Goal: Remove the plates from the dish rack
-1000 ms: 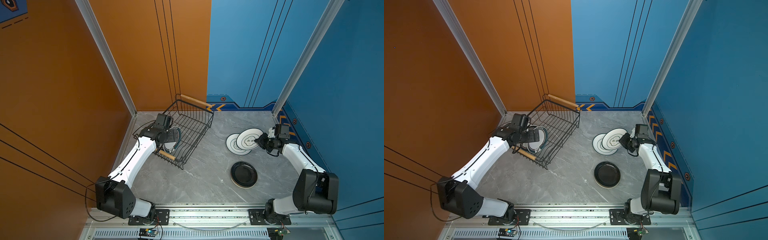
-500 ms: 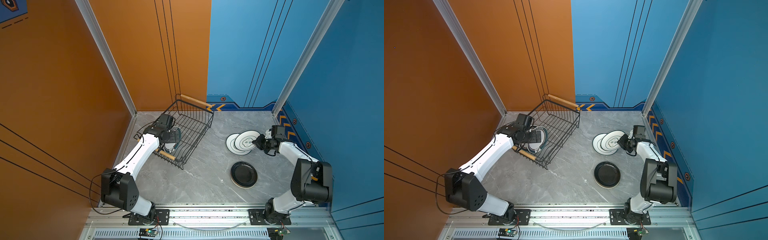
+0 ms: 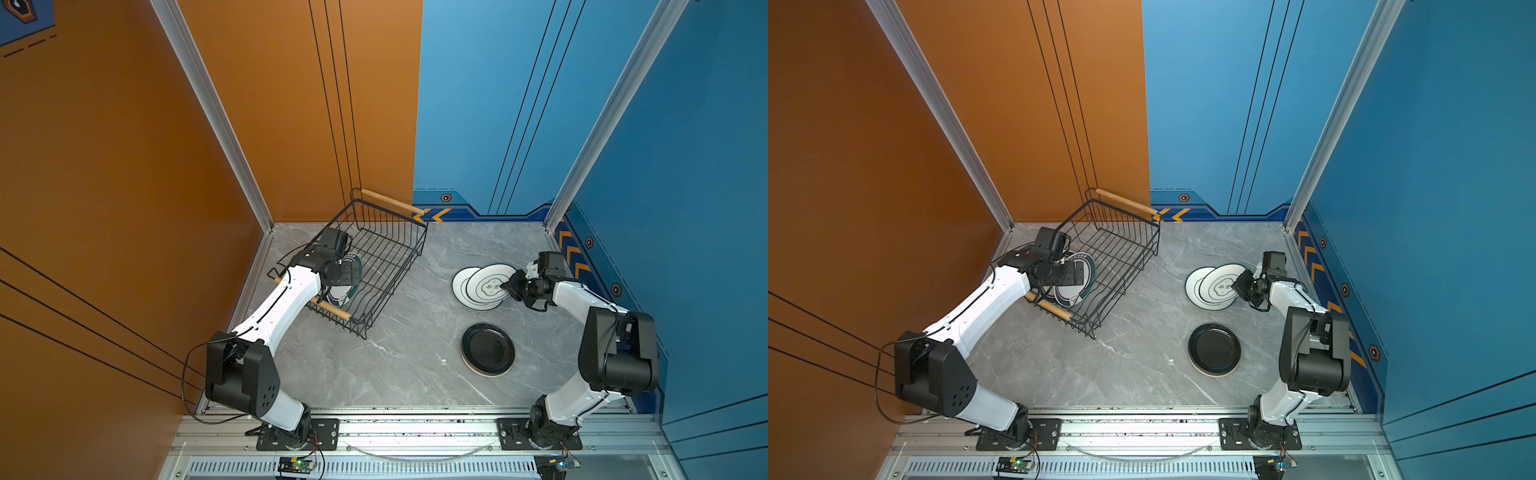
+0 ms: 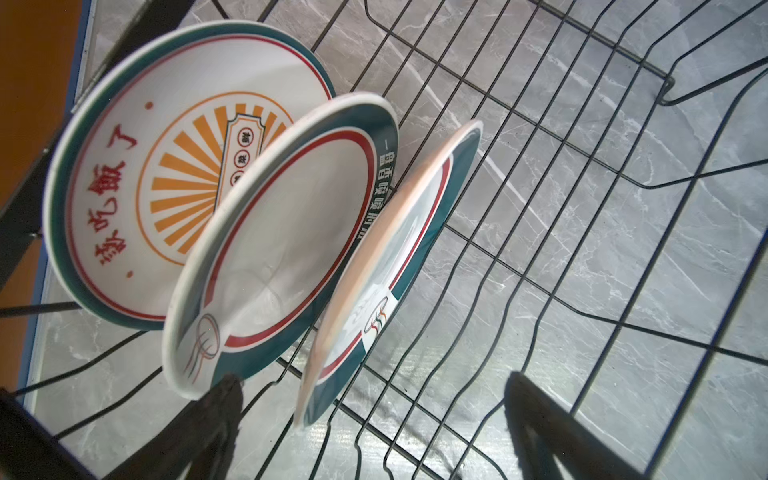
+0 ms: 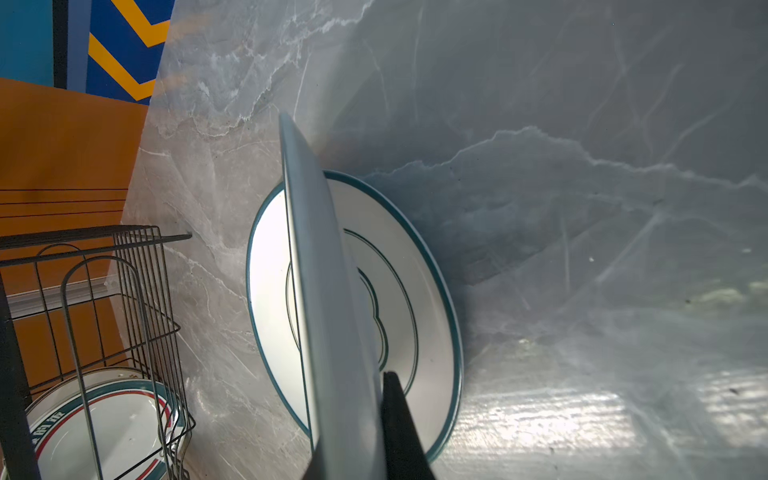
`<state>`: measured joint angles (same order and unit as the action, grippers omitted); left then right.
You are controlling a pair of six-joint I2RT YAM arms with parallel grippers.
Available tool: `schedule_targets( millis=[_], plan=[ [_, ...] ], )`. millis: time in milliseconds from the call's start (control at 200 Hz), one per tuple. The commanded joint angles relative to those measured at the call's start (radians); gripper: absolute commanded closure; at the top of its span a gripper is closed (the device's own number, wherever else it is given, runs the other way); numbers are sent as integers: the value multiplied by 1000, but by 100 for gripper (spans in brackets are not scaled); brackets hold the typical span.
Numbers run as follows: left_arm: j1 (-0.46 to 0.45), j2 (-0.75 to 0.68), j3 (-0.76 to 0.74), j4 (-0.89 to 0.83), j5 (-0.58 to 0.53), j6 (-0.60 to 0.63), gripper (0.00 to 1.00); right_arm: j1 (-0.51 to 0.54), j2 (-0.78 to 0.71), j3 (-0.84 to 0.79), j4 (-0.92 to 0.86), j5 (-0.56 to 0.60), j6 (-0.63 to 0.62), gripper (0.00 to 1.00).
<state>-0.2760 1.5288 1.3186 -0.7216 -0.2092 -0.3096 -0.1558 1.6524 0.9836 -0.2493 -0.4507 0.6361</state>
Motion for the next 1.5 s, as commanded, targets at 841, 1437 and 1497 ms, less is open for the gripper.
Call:
schedule_targets(
  millis=[841,1437,1497],
  plan=[
    [-2,14,-11,22,-13,27,3,56,89,84,-118,105,-49,72],
    [14,13,-19,33,8,42,3,117,150,156,-187,207,-64,48],
    [14,13,-22,35,10,43,3,127,158,167,-203,235,-68,45]
  ],
)
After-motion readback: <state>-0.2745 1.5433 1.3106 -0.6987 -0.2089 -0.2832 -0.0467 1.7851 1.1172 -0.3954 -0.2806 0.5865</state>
